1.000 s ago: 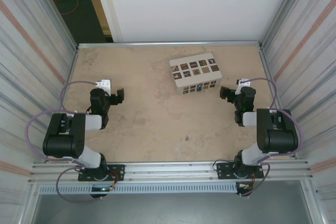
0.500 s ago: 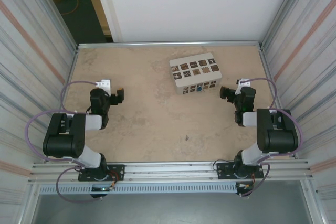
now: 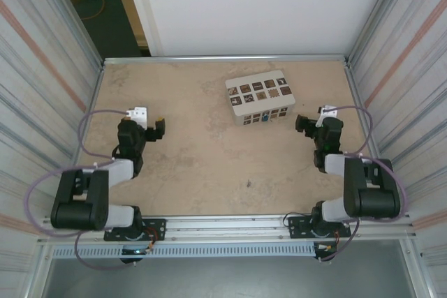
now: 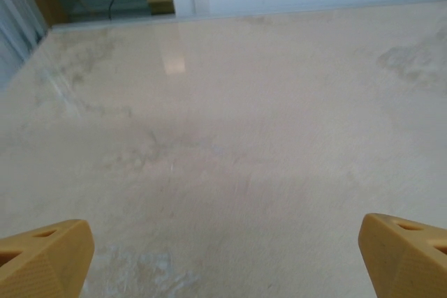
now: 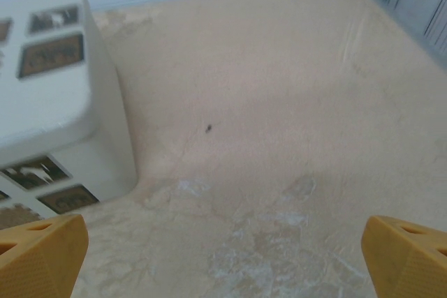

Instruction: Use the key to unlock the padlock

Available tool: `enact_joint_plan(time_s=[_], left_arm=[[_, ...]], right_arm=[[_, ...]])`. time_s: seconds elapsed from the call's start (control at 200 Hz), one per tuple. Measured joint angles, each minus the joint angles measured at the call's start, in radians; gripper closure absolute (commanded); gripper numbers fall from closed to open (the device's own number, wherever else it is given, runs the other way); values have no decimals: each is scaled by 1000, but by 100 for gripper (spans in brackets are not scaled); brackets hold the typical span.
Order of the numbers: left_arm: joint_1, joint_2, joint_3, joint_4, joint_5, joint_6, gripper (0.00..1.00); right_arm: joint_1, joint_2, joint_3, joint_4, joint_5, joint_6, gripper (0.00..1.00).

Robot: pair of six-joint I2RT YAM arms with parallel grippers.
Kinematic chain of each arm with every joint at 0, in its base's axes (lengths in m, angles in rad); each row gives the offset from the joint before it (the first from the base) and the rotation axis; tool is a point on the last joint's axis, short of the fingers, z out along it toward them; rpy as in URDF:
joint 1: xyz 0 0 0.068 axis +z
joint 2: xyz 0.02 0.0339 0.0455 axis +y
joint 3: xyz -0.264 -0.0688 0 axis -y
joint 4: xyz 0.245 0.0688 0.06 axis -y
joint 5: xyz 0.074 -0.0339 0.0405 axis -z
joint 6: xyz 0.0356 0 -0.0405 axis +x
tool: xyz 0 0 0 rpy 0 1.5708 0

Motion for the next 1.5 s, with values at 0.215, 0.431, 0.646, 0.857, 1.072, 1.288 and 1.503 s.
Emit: enact_joint_plan(time_s=[0.215, 0.431, 0.646, 0.857, 1.072, 1.288, 1.503], left_arm=[[-58, -214, 123, -251, -24, -72, 1], [-75, -211, 297, -529, -11, -371, 1], [-251, -43, 362, -634, 25, -546, 1], [-368, 167, 533, -636, 83, -637, 1], [-446, 423, 726, -602, 181, -729, 1], [-484, 623, 906, -579, 280, -792, 1], [-493, 743, 1029, -567, 348, -829, 1]], right_arm=[[-36, -182, 91, -259, -75, 63, 1], [-69, -182, 298, -517, -269, 163, 1], [-78, -23, 443, -634, -468, 253, 1], [-78, 153, 539, -660, -562, 317, 1], [-78, 314, 632, -652, -615, 349, 1], [-71, 423, 723, -660, -652, 347, 1], [-45, 484, 788, -668, -669, 334, 2]])
